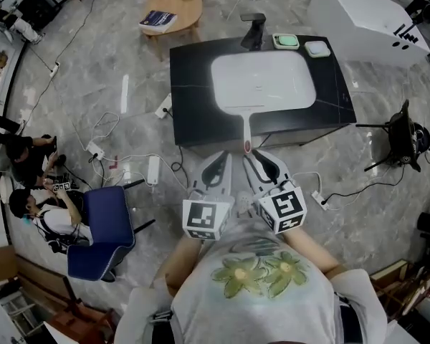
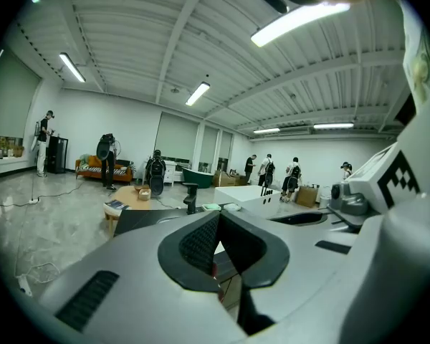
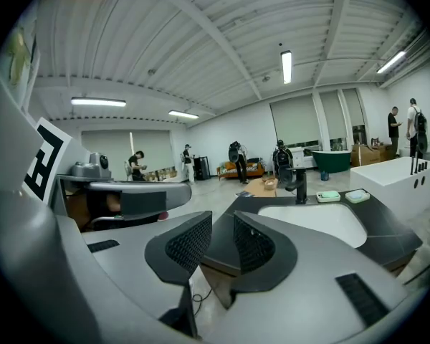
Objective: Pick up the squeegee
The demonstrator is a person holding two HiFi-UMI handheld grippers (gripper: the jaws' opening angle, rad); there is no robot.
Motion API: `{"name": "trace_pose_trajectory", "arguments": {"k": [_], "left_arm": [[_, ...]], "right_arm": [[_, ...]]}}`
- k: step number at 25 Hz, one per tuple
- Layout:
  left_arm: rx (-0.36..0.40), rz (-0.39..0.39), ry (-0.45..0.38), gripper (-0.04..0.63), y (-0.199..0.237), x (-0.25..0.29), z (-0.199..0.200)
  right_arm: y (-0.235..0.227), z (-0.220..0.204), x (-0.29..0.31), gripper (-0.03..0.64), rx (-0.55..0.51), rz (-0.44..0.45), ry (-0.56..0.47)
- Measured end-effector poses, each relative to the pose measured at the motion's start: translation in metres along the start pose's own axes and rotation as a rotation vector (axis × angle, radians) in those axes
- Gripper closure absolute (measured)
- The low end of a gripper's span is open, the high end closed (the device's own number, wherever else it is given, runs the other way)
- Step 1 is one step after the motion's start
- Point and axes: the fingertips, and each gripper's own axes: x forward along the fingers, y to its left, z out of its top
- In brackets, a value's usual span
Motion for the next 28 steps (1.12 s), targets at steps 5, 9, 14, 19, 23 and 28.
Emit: {"name": "trace_pose_trajectory", "arguments": {"k": [5, 9, 14, 19, 23, 28], "left_arm": [[0.009, -0.071, 0.048, 0.586, 0.015, 0.023, 0.003], [0.035, -0.125, 0.072, 0.586, 0.02, 0.04, 0.005], [0.045, -0.148, 0.102, 0.586, 0.031, 0.054, -0.001], [0.049, -0.154, 0.129, 0.586, 0.044, 0.063, -0.005], [0.048, -0.154, 0.141, 0.586, 0.052, 0.071, -0.007], [0.045, -0.155, 0.167, 0.586, 0.058, 0.078, -0.013]], "right_arm": [[-0.016, -0.006, 0.024, 0.54, 0.032, -0.075, 0.056], [-0.03, -0.016, 0.042, 0.534, 0.04, -0.125, 0.099], [-0.043, -0.034, 0.061, 0.517, 0.049, -0.167, 0.163], [-0.051, -0.042, 0.079, 0.508, 0.05, -0.19, 0.196], [-0.06, -0.05, 0.092, 0.5, 0.059, -0.205, 0.221], [-0.071, -0.063, 0.102, 0.495, 0.076, -0.239, 0.254]]}}
